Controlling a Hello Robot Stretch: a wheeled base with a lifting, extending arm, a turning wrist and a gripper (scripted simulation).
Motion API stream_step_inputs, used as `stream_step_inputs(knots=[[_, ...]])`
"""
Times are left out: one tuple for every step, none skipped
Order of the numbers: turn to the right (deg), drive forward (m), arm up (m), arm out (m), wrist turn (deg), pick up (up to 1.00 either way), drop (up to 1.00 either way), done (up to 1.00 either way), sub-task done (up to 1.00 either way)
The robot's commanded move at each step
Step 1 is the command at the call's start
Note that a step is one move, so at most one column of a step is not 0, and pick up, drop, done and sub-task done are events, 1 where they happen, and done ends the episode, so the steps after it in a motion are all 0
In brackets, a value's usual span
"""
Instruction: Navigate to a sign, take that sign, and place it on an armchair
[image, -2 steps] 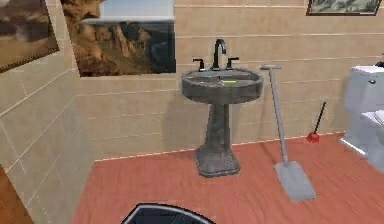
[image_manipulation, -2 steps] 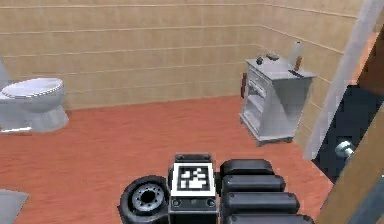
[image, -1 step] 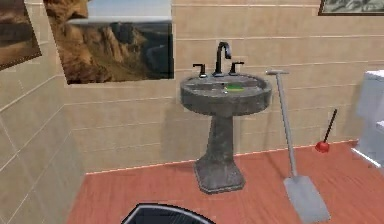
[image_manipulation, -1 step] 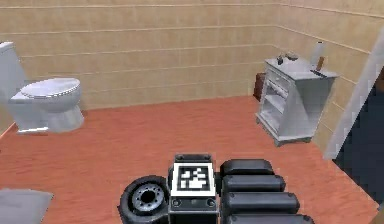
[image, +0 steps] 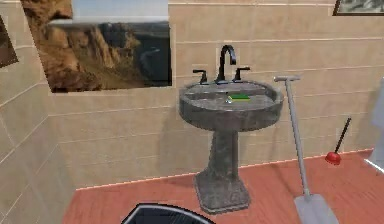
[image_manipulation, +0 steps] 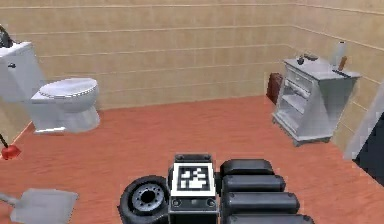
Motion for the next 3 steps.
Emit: stream_step_inputs(knots=[[45.0,0.0,0.0,0.0,0.0,0.0,0.0,0.0,0.0],[45.0,0.0,0.0,0.0,0.0,0.0,0.0,0.0,0.0],[15.0,0.0,0.0,0.0,0.0,0.0,0.0,0.0,0.0]])
